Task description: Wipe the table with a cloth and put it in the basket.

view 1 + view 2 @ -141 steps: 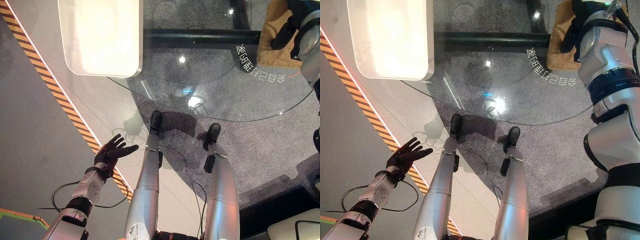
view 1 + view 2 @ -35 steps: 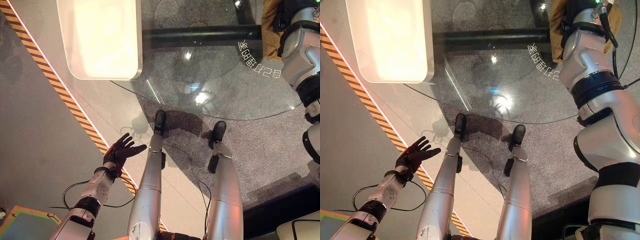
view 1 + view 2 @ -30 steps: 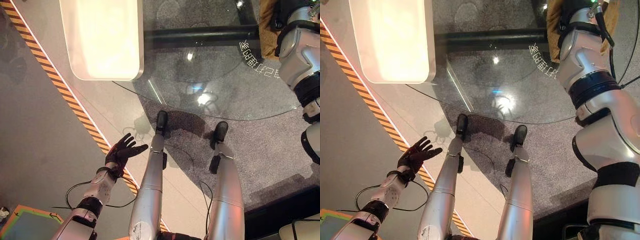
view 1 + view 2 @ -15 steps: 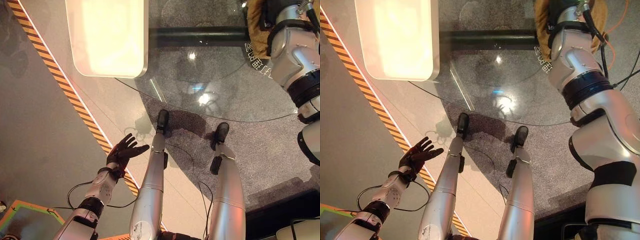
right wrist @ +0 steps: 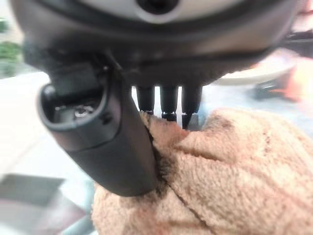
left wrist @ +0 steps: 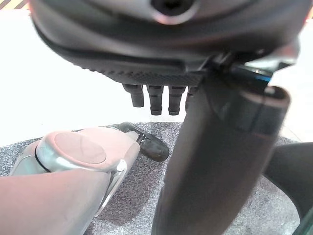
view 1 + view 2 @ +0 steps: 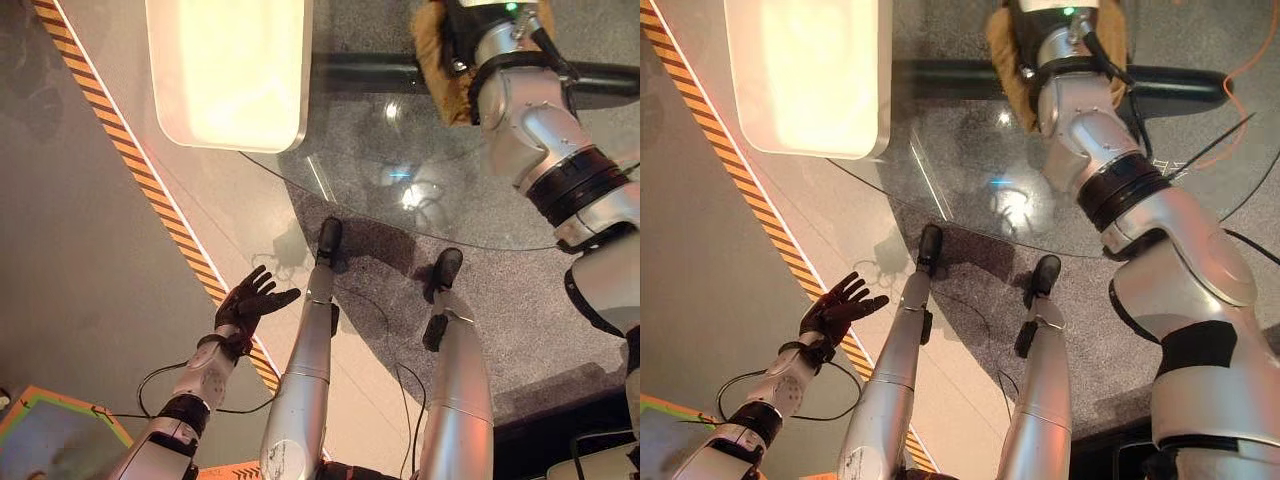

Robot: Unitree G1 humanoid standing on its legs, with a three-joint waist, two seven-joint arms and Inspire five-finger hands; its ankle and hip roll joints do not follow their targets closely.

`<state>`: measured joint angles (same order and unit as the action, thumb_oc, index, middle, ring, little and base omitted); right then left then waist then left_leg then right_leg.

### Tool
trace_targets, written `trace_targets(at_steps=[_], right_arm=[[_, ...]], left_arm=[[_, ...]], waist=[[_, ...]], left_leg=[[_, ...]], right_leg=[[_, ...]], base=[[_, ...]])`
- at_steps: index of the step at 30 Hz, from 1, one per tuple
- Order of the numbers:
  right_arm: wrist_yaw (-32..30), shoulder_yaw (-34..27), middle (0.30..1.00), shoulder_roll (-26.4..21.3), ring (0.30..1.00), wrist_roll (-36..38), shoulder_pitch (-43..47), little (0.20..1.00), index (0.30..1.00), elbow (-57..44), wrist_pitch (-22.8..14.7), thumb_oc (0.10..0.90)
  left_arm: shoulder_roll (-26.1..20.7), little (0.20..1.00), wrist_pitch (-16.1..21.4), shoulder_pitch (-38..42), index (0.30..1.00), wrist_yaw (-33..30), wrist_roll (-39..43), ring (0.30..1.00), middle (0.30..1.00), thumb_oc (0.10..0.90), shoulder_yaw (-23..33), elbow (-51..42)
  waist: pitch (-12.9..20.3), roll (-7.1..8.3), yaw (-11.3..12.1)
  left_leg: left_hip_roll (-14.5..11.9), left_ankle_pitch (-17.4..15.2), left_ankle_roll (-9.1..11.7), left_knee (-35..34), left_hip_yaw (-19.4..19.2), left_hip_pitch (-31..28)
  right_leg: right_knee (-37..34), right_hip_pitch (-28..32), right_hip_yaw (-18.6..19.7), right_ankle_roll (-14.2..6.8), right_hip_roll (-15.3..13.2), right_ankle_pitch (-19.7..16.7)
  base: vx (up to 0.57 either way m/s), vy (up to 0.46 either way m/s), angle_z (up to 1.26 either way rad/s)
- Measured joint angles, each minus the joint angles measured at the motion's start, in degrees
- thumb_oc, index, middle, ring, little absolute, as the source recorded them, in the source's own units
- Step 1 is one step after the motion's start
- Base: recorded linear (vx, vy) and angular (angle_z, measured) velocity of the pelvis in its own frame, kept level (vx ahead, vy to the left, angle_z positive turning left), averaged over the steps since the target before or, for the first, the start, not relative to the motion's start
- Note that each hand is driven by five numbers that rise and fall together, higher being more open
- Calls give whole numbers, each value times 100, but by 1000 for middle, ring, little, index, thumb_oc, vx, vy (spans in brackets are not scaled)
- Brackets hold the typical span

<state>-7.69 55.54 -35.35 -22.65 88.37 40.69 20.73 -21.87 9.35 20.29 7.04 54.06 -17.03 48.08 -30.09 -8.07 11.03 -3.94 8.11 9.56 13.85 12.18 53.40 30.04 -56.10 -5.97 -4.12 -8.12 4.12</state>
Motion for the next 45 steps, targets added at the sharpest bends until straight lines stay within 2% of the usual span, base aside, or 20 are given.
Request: trace_targets(at_steps=[6,18,31,35,45], right_arm=[[253,123,300,281,300,-273,-122,200,300,-289,-30,100],[544,122,300,345,300,-651,-142,200,300,-411,-33,100],[537,124,300,367,300,-660,-160,200,300,-410,-10,100],[362,139,300,442,300,-653,-163,200,300,-285,50,100],[-815,317,300,514,300,-348,-125,200,300,741,1,100]], left_arm=[[13,900,4,0,900,2,-107,900,900,800,-3,-56],[12,900,13,0,900,9,-117,900,900,800,-1,-81],[7,900,12,0,900,16,-117,900,900,800,-1,-80],[-5,900,12,0,900,80,-115,900,900,800,2,-69],[-74,900,37,-4,900,103,-80,900,900,800,-42,-93]], waist=[[0,0,105],[0,1,115],[1,2,117],[1,3,117],[7,16,135]], left_leg=[[2,0,2,-12,18,10],[3,7,13,-3,122,65],[8,17,26,6,164,72],[9,16,27,12,169,71],[55,49,30,19,258,75]], right_leg=[[19,-3,-15,-1,-3,28],[8,8,-116,3,-6,34],[3,36,-152,4,-8,33],[3,44,-155,4,-9,34],[11,91,-259,-31,-67,82]], base=[[-1,-4,2],[-1,-1,1],[0,0,0],[13,-11,0],[9,-5,5]])
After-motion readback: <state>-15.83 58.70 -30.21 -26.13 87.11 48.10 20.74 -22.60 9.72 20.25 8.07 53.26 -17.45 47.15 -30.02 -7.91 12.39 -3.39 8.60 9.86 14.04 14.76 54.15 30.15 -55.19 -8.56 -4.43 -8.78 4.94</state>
